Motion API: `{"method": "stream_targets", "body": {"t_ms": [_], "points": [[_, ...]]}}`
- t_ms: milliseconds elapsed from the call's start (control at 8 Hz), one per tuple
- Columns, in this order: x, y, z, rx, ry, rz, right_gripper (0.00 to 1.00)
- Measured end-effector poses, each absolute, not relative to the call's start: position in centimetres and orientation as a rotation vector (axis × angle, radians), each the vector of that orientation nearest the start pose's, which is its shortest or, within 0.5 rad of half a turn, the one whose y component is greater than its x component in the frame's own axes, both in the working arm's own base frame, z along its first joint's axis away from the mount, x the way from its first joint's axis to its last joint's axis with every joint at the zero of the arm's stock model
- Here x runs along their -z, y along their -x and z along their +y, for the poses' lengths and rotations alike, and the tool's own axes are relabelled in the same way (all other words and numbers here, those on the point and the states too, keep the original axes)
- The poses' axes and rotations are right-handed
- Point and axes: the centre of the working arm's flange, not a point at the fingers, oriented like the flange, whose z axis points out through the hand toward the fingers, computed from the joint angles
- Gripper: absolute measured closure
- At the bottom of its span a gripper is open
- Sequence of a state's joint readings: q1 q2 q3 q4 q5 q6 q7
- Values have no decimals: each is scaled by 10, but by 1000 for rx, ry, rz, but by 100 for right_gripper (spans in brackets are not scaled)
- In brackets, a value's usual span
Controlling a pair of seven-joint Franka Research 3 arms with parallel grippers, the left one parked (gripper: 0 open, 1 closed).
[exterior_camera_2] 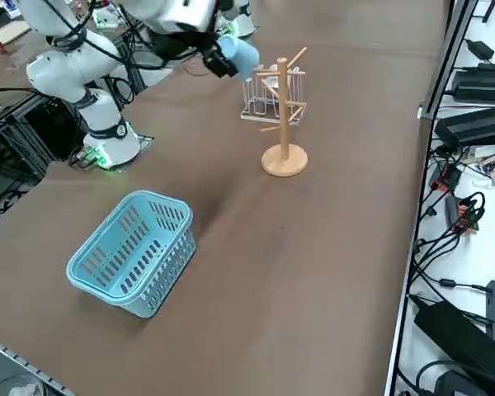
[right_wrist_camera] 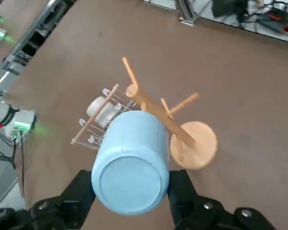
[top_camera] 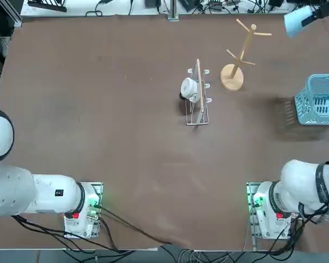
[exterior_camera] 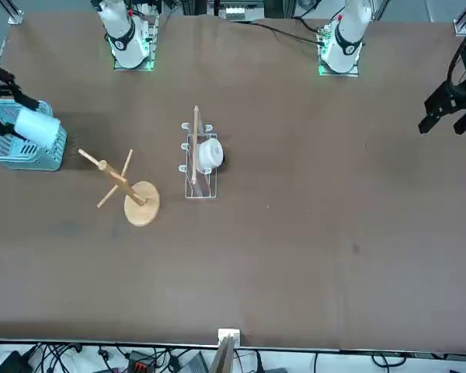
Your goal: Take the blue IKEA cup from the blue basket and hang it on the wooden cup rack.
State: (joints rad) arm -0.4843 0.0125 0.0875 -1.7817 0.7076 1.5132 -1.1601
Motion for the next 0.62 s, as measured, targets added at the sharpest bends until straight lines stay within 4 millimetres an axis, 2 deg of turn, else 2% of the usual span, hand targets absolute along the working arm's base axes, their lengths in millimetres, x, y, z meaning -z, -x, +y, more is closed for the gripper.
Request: {"method": "stream_targets", "body": {"t_ms": [250,625], "points": [[-520,-539,-130,388,2202,-879,16],[-505,-547,-123,370,2172,-897,16]]}}
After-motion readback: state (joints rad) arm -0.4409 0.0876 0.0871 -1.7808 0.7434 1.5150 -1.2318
